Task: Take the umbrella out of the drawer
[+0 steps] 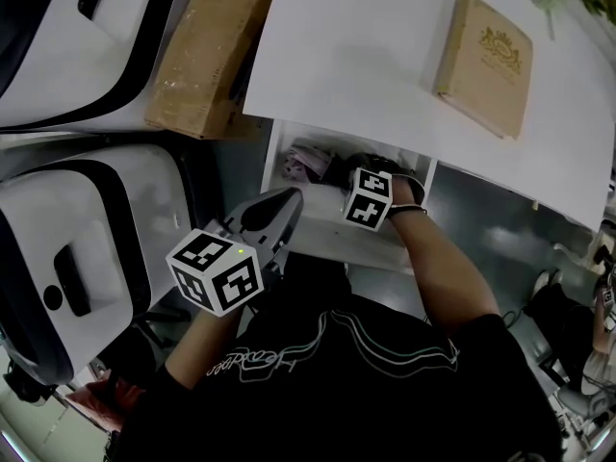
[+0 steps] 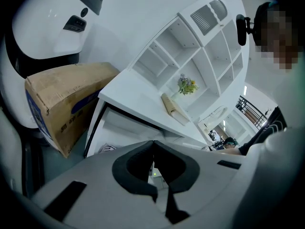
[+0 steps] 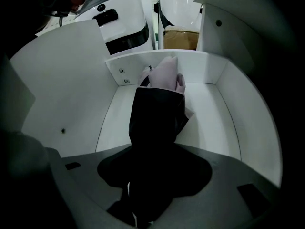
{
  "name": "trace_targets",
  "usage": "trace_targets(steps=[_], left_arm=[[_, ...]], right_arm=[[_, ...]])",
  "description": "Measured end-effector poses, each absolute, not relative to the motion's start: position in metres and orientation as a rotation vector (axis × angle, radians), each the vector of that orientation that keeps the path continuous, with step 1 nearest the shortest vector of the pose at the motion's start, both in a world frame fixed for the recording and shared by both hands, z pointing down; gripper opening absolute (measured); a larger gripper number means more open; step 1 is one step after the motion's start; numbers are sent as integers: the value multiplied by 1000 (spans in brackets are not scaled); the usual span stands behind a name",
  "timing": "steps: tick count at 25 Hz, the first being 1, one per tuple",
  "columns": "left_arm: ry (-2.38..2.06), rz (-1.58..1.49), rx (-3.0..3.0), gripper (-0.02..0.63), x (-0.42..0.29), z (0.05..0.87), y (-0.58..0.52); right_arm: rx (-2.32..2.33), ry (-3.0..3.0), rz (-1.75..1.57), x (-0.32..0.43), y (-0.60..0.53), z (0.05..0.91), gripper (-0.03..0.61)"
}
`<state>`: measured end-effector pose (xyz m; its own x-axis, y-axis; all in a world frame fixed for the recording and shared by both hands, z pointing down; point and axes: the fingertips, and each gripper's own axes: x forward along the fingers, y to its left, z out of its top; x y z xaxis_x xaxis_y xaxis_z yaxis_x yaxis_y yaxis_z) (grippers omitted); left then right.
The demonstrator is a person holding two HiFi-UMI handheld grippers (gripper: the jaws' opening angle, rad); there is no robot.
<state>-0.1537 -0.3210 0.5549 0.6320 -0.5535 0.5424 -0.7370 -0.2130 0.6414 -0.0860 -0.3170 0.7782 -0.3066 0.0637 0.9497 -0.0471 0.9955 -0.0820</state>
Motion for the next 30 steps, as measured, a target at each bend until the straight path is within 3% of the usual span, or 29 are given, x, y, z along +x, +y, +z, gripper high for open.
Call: trace_targets(steps=[15,30], left_arm=[[-1059,199,1935,20,-148,524,-283],[-1048,134,2117,20,-105,434,-197]], right_arm=[[104,-1861,30,-64,-309,728,209],[458,-2046,-26,-29,-259,552,209]])
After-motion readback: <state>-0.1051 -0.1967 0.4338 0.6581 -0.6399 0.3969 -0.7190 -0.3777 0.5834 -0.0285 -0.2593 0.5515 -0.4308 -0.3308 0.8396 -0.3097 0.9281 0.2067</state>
